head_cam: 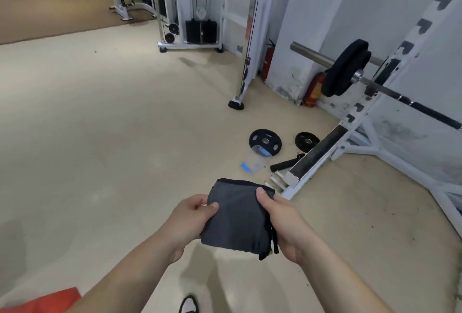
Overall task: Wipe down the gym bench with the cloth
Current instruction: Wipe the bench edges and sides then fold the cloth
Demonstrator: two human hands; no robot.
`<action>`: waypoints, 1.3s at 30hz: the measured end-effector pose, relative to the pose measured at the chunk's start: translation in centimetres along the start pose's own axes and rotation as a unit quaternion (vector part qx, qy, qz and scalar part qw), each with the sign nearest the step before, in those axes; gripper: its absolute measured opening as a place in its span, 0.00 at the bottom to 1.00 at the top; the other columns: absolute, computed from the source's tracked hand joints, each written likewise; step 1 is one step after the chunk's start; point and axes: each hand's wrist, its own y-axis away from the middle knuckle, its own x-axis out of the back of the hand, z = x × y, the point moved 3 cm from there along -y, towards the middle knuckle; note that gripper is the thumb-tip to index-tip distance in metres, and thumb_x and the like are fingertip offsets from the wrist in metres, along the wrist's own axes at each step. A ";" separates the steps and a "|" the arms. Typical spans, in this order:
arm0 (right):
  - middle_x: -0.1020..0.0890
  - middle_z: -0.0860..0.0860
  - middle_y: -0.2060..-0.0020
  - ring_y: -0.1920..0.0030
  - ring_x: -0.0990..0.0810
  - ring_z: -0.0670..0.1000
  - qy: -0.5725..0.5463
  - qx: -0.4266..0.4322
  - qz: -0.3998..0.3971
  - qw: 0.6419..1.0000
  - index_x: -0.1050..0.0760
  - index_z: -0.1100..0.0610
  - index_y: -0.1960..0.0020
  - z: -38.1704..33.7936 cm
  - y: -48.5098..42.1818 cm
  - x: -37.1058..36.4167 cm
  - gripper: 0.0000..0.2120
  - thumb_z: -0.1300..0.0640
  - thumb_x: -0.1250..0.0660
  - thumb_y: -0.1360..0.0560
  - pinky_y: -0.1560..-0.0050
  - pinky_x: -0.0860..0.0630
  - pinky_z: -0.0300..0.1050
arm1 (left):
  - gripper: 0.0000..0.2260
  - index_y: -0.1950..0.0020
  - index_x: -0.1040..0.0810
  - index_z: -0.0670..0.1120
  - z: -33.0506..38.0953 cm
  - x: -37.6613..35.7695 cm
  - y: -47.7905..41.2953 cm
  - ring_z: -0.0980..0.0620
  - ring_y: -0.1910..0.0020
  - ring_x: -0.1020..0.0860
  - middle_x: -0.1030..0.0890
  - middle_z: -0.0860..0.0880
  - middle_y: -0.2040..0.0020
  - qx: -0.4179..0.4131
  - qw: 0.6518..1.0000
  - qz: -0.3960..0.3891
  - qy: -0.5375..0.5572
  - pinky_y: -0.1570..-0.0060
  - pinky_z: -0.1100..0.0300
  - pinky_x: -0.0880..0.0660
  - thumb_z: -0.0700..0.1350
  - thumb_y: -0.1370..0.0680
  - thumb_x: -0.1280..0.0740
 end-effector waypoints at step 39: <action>0.19 0.54 0.65 0.69 0.23 0.53 -0.203 -0.195 0.327 0.902 0.20 0.61 0.57 -11.2 -73.6 12.5 0.04 0.60 0.32 0.27 0.76 0.30 0.41 | 0.10 0.45 0.21 0.43 17.6 -10.5 -86.3 0.41 0.50 0.15 0.15 0.41 0.49 0.160 0.915 -0.250 -0.274 0.48 0.39 0.17 0.34 0.24 0.30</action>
